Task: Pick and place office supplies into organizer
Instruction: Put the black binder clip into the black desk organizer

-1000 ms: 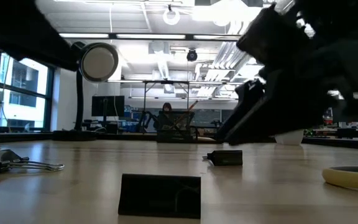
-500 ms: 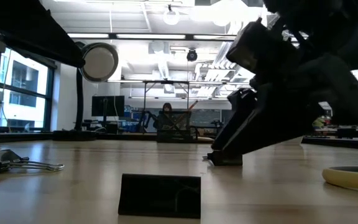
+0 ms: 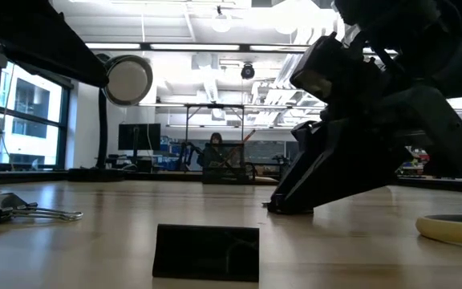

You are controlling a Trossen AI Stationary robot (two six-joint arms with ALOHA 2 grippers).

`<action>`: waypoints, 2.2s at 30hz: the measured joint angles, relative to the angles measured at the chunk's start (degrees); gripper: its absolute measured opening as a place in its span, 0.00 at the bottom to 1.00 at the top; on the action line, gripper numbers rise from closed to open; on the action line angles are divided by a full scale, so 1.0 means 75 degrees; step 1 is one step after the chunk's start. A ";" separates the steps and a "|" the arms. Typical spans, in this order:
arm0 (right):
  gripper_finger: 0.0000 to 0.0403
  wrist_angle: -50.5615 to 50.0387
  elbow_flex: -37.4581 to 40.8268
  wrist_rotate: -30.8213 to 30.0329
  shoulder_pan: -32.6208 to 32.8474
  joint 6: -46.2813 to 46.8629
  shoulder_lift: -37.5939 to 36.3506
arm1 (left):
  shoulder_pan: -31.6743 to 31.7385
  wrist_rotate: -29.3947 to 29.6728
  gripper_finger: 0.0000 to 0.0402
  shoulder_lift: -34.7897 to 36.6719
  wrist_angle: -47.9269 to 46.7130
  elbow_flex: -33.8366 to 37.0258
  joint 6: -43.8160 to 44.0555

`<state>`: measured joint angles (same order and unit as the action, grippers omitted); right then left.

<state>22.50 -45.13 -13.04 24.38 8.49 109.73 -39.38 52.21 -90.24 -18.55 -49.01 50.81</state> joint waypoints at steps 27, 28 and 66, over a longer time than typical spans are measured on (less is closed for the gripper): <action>0.01 -0.0676 0.0027 0.0652 -0.0245 -0.0429 -0.1087 | 0.0000 -0.0058 0.33 -0.0003 -0.0157 0.0000 0.0000; 0.02 -0.0775 0.0024 0.0693 -0.0207 -0.0352 -0.1081 | 0.0000 -0.0056 0.33 -0.0003 -0.0160 0.0000 0.0000; 0.35 -0.0080 -0.0011 -0.0244 0.0199 0.1076 0.0082 | 0.0000 -0.0058 0.33 -0.0003 -0.0064 0.0003 0.0061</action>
<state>21.90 -45.21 -14.87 25.87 16.56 110.35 -39.38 51.77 -90.26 -19.03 -48.99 51.27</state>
